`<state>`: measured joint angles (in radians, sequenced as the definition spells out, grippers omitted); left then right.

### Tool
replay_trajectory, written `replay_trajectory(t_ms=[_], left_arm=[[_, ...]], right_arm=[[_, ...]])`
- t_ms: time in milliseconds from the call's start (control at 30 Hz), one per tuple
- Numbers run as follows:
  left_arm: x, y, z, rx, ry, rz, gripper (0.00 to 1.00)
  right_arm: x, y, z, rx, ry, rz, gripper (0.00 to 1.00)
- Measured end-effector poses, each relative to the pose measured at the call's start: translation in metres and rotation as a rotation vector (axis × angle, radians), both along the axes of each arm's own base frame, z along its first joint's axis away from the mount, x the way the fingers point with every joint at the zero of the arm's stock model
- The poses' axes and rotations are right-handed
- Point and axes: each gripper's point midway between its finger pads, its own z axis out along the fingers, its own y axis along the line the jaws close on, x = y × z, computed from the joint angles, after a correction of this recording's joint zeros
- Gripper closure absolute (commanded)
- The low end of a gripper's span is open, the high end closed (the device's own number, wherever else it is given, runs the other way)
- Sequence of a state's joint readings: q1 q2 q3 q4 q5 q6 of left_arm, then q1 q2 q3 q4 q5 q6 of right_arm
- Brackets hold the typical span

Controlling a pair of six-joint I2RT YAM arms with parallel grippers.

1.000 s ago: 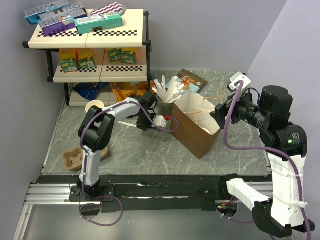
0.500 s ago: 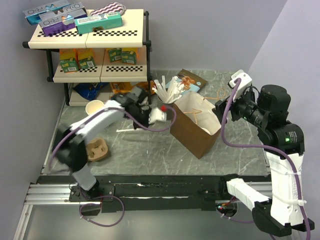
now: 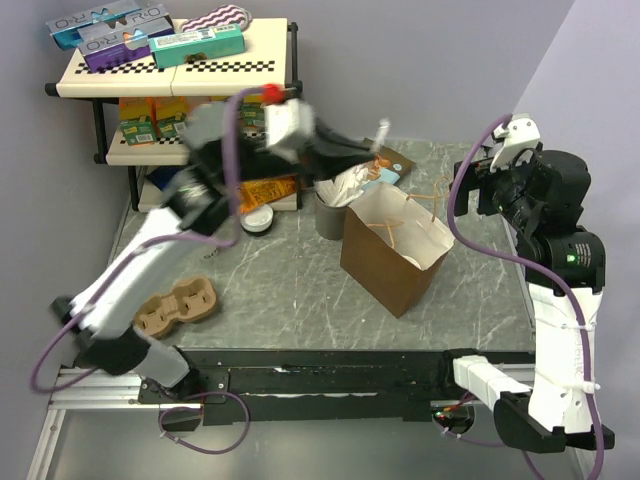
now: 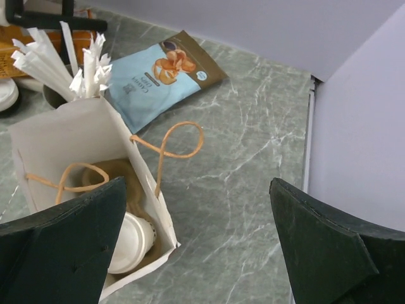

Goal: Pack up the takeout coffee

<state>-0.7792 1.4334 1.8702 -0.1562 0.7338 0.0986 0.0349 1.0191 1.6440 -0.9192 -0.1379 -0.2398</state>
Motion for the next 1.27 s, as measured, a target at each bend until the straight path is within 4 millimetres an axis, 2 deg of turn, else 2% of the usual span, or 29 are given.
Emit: replay_trajectory(t_ms=[67,100,133,200,233,367,433,500,600,700,833,967,1033,1100,1167,1267], left_arm=[[0.009,-0.028,0.002,-0.045,0.043,-0.034,0.99],[0.015,-0.045,-0.006,-0.046,0.080,-0.051,0.99],[0.023,-0.069,-0.020,-0.037,0.132,-0.073,0.99],[0.037,-0.102,-0.050,-0.007,0.212,-0.087,0.99],[0.043,-0.123,-0.075,0.022,0.266,-0.092,0.99],[0.047,-0.167,-0.138,0.113,0.401,-0.102,0.99],[0.045,-0.176,-0.151,0.127,0.433,-0.107,0.79],[0.042,-0.180,-0.151,0.121,0.436,-0.110,0.52],[0.040,-0.182,-0.142,0.091,0.422,-0.112,0.34],[0.042,-0.181,-0.140,0.085,0.423,-0.098,0.23],[0.046,-0.173,-0.139,0.107,0.398,-0.054,0.13],[0.046,-0.147,-0.111,0.094,0.328,0.004,0.01],[0.046,-0.126,-0.091,0.072,0.298,0.043,0.00],[0.050,-0.095,-0.065,0.034,0.274,0.097,0.01],[0.064,-0.055,-0.038,-0.015,0.244,0.185,0.01],[0.089,-0.001,-0.011,-0.077,0.202,0.331,0.01]], right_arm=[[0.001,-0.003,0.000,0.008,0.000,-0.018,0.00],[0.000,-0.003,0.001,0.011,-0.001,-0.023,0.00],[-0.001,-0.004,0.002,0.013,-0.006,-0.029,0.00],[-0.004,-0.006,0.004,0.017,-0.015,-0.038,0.00],[-0.006,-0.007,0.006,0.020,-0.023,-0.043,0.00],[-0.012,-0.014,0.016,0.029,-0.063,-0.090,0.00],[-0.013,-0.018,0.023,0.029,-0.078,-0.113,0.00],[-0.014,-0.020,0.035,0.031,-0.110,-0.127,0.00],[-0.013,-0.020,0.047,0.033,-0.150,-0.124,0.00],[-0.013,-0.018,0.047,0.032,-0.151,-0.109,0.00],[-0.015,-0.018,0.049,0.046,-0.155,-0.117,0.00],[-0.016,-0.029,0.055,0.062,-0.168,-0.193,0.00],[-0.015,-0.036,0.057,0.064,-0.172,-0.237,0.00],[-0.016,-0.042,0.058,0.067,-0.176,-0.271,0.00],[-0.017,-0.045,0.060,0.068,-0.180,-0.290,0.00],[-0.018,-0.048,0.063,0.077,-0.185,-0.313,0.00]])
